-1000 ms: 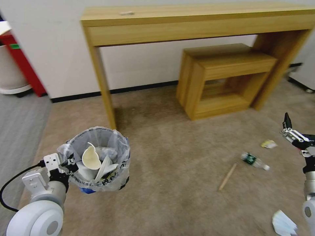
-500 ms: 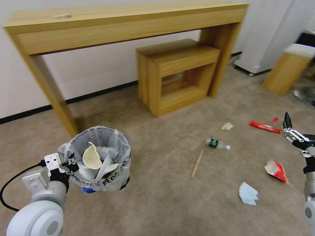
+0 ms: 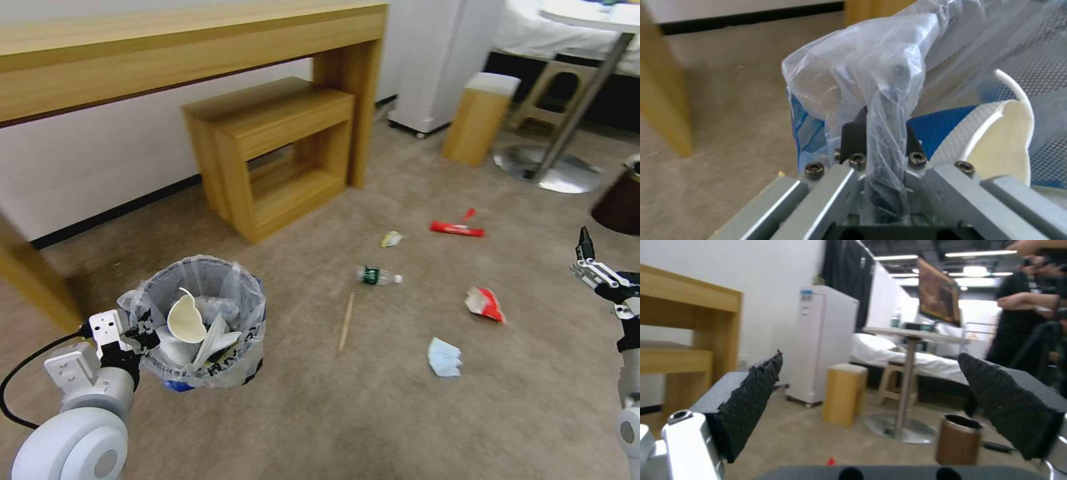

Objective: Pick up the trash bin and place the garbage on the floor into it.

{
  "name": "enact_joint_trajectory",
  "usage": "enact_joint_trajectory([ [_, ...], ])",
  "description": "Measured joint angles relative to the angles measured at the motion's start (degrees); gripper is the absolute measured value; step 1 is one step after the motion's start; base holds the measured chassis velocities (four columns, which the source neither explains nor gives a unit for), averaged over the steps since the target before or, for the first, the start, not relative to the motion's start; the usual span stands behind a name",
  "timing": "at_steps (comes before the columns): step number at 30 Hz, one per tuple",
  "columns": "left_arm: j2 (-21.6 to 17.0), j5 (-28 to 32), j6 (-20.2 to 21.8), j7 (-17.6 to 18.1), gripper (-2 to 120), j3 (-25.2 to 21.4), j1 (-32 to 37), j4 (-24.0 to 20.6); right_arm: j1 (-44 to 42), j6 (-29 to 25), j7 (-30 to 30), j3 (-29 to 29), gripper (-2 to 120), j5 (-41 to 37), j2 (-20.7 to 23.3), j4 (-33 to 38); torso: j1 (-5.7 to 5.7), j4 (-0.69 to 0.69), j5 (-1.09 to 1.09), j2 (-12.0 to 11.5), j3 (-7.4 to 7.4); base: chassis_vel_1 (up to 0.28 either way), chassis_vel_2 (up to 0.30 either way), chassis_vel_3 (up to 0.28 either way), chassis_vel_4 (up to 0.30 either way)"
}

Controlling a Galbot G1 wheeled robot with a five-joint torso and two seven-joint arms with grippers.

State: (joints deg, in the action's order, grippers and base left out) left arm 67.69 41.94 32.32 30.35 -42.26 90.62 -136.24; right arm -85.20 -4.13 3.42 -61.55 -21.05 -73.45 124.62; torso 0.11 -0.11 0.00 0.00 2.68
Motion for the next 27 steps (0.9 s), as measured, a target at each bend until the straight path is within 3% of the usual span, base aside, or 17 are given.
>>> enact_joint_trajectory([
  [13, -0.1, 0.0, -0.7, 0.0, 1, 0.0, 0.0, 0.2, 0.2, 0.0, 0.0, 0.5, 100, 0.0, -0.1, -0.3, 0.0, -0.03, 0.01, 0.0, 0.0, -0.108, -0.109, -0.117, -0.111],
  [21, -0.1, -0.3, -1.1, -0.1, 1, -0.1, 0.2, 0.3, 0.2, -0.4, 0.7, 0.8, 100, -0.3, -0.2, -0.5, 0.0, 0.03, 0.0, 0.0, 0.0, 0.0, 0.0, 0.0, 0.0],
  [27, 0.0, -0.4, -1.3, -0.2, 1, -0.1, 0.1, 0.4, 0.3, -0.9, 1.0, 0.9, 100, -0.7, -0.2, -0.6, 0.0, 0.0, 0.0, 0.0, 0.0, 0.0, 0.0, 0.0, 0.0],
])
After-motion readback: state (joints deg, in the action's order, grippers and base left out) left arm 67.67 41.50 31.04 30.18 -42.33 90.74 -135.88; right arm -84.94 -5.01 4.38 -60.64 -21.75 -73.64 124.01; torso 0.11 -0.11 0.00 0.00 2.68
